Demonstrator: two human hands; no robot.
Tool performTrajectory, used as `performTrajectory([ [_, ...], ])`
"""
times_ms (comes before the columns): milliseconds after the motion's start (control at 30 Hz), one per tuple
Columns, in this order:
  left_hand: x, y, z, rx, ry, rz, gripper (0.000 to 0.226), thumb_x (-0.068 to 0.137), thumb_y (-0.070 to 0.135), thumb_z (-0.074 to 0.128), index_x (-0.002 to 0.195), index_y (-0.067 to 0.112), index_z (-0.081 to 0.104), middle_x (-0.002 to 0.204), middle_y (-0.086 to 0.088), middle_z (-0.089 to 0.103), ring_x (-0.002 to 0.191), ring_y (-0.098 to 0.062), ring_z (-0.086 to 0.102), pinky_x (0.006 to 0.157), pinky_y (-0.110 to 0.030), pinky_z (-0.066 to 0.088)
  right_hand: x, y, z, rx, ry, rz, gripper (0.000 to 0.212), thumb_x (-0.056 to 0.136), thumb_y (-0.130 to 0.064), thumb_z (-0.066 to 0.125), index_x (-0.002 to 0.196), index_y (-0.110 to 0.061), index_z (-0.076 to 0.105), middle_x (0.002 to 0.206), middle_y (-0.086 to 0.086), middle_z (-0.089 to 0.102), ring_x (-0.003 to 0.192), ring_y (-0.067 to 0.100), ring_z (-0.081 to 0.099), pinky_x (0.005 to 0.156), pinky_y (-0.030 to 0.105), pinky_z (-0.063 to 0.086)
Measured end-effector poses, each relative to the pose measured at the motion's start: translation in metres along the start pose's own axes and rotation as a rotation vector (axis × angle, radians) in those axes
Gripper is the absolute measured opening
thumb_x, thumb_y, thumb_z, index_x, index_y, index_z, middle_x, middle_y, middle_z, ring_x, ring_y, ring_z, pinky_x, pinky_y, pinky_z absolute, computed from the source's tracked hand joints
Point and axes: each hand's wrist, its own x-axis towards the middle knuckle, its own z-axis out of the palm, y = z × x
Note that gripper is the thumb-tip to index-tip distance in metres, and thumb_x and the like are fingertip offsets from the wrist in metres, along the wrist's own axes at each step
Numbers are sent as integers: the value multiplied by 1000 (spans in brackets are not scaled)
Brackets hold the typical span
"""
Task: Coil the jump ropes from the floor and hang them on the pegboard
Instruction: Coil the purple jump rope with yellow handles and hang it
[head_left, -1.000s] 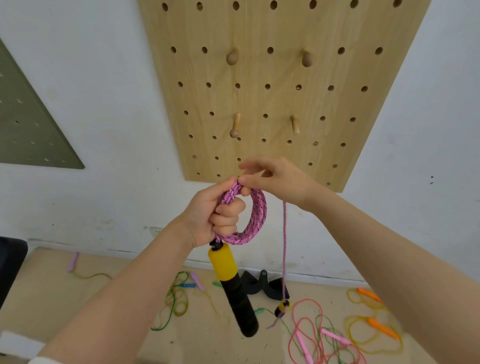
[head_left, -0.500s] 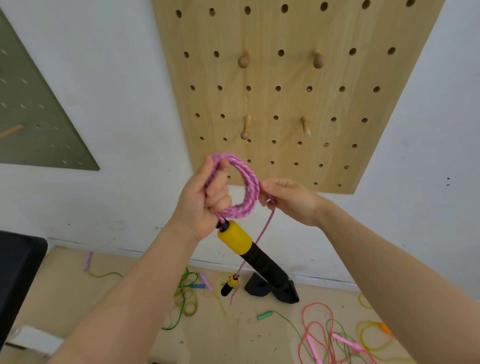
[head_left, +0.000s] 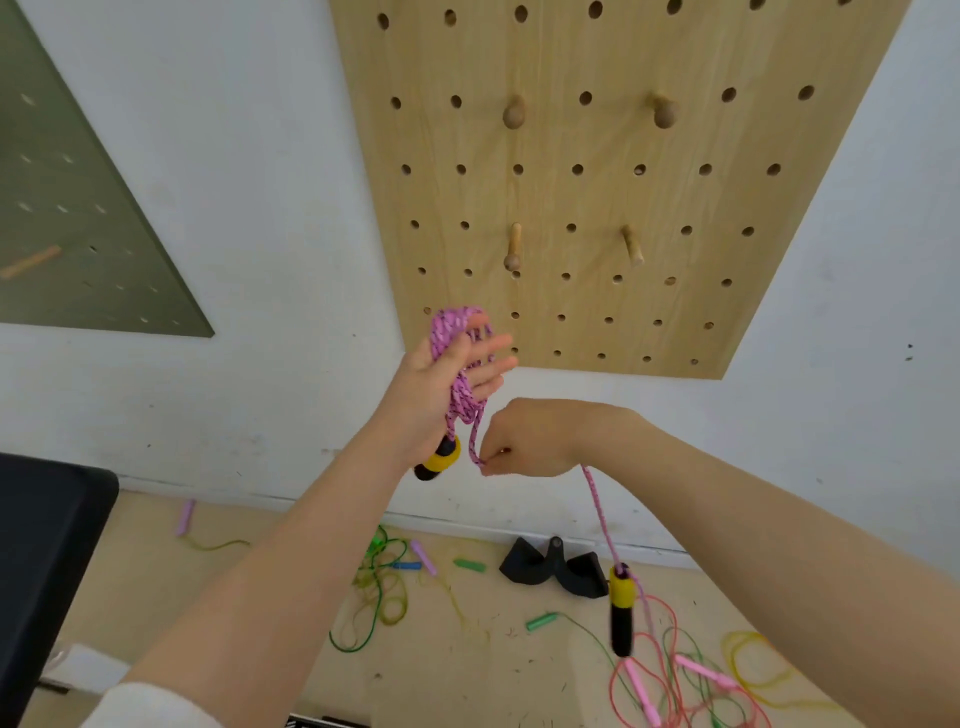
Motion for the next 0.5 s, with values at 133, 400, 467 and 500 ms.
performTrajectory([
  [133, -8, -6, 0, 274, -42, -24, 20, 97, 19, 45, 108, 26, 59, 85, 10, 70, 70, -2, 67, 61, -18, 51, -9, -14, -18, 20, 176, -89, 28, 90, -14, 53, 63, -6, 55, 61, 5, 48, 55, 16, 37, 58, 22, 33],
  [400, -23, 5, -5, -45, -235, -216, 26, 100, 24, 33, 97, 10, 54, 46, -5, 55, 27, -5, 22, 39, -18, 38, -21, 3, -35, 336, 679, 144, 38, 68, -36, 80, 85, -17, 52, 65, -7, 51, 57, 11, 44, 56, 29, 38],
  [467, -22, 12, -6, -48, -245, -282, 29, 101, 29, 32, 86, 14, 52, 39, 3, 40, 27, -4, 17, 37, -14, 29, -17, 9, -29, 556, 738, 155, 38, 66, -36, 80, 87, -18, 54, 67, -6, 48, 57, 8, 41, 56, 25, 35],
  [500, -22, 14, -5, -37, -236, -301, 31, 100, 31, 33, 81, 15, 51, 39, 4, 35, 27, -4, 16, 37, -13, 26, -15, 12, -25, 660, 714, 120, 33, 69, -35, 79, 91, -21, 58, 73, -5, 51, 59, 7, 42, 59, 23, 36],
])
